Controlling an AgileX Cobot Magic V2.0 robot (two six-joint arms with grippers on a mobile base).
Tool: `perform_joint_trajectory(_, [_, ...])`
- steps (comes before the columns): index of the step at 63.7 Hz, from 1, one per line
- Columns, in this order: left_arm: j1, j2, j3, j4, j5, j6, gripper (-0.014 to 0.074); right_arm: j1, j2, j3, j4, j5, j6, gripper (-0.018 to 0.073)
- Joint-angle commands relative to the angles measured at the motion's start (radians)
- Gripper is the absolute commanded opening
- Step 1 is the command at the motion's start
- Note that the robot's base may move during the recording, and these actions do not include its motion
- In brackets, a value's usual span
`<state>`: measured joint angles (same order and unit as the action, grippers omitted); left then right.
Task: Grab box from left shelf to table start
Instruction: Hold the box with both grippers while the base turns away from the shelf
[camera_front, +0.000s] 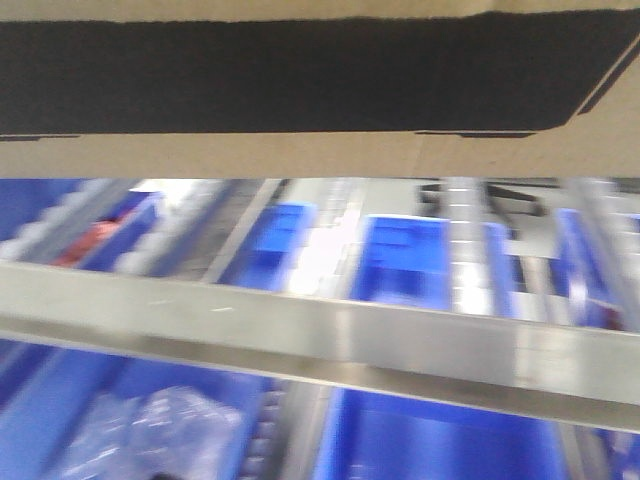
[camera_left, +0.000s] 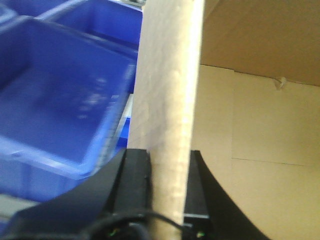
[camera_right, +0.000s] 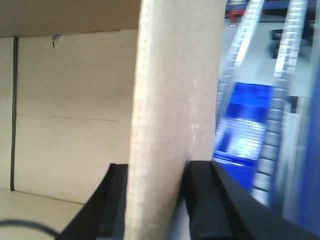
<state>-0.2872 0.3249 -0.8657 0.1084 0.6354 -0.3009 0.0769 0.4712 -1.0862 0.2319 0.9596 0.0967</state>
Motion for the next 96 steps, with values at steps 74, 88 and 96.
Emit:
perform_joint_trajectory(74, [0.003,-0.13,-0.079,0.165,-0.095,-0.046,-0.0102,-0.012,0.009,-0.029,-0.155,-0.122,0.003,0.0056])
perform_joint_trajectory(88, [0.003,-0.13,-0.079,0.179,-0.095,-0.046,-0.0102,-0.012,0.009,-0.029,-0.155,-0.122,0.003,0.0056])
perform_joint_trajectory(96, [0.003,-0.128,-0.079,0.171,-0.097,-0.046,-0.0102,-0.012,0.009,-0.029,-0.155,-0.122,0.003,0.0056])
